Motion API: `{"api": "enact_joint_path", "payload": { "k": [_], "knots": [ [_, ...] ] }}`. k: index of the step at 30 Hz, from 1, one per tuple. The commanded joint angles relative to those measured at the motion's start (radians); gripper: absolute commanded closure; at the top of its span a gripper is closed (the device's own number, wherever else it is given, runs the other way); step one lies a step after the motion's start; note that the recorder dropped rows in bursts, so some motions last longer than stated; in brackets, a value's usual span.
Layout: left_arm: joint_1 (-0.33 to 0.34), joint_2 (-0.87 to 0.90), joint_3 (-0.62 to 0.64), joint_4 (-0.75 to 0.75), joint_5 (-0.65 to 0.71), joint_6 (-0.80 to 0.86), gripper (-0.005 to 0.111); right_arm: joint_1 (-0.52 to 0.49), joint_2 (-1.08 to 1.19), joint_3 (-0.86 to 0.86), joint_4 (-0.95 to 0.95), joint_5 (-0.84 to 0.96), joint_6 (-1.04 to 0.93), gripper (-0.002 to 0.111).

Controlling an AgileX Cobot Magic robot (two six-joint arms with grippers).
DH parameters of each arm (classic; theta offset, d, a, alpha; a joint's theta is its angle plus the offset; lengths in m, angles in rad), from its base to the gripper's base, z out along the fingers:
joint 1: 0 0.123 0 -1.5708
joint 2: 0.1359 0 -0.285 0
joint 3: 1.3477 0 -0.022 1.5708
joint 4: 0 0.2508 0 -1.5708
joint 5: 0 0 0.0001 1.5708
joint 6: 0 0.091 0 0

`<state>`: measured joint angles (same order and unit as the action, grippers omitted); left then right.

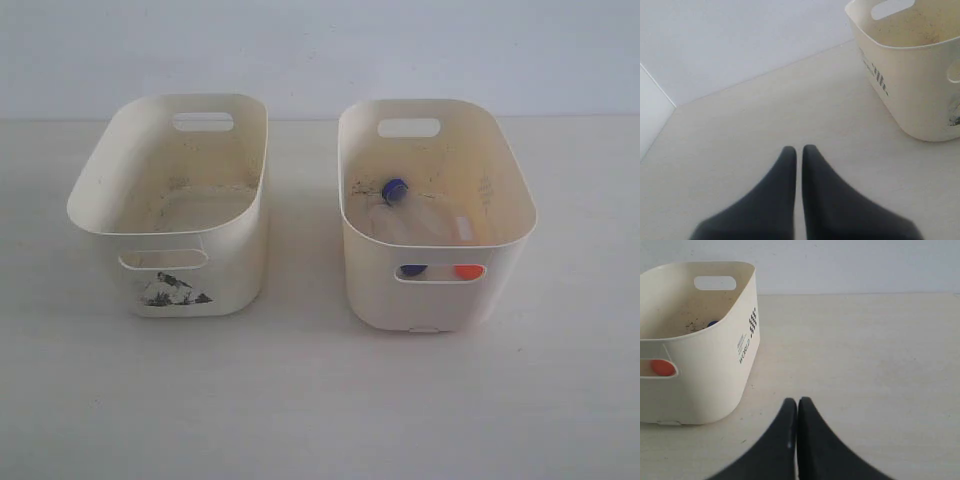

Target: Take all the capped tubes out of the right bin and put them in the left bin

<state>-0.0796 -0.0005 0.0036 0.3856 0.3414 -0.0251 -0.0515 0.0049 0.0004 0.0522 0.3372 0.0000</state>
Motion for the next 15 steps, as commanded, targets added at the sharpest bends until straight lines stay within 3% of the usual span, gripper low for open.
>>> {"api": "enact_joint_path", "payload": {
  "k": [1, 7, 15],
  "knots": [
    [-0.005, 0.000, -0.004, -0.003, -0.005, -0.010, 0.102, 0.002, -0.005, 0.000, -0.009, -0.004, 0.000, 0.108],
    [-0.005, 0.000, -0.004, -0.003, -0.005, -0.010, 0.102, 0.002, -0.005, 0.000, -0.009, -0.006, -0.013, 0.108],
    [-0.005, 0.000, -0.004, -0.003, -0.005, -0.010, 0.102, 0.002, -0.005, 0.000, -0.013, -0.295, -0.034, 0.108]
  ]
}}
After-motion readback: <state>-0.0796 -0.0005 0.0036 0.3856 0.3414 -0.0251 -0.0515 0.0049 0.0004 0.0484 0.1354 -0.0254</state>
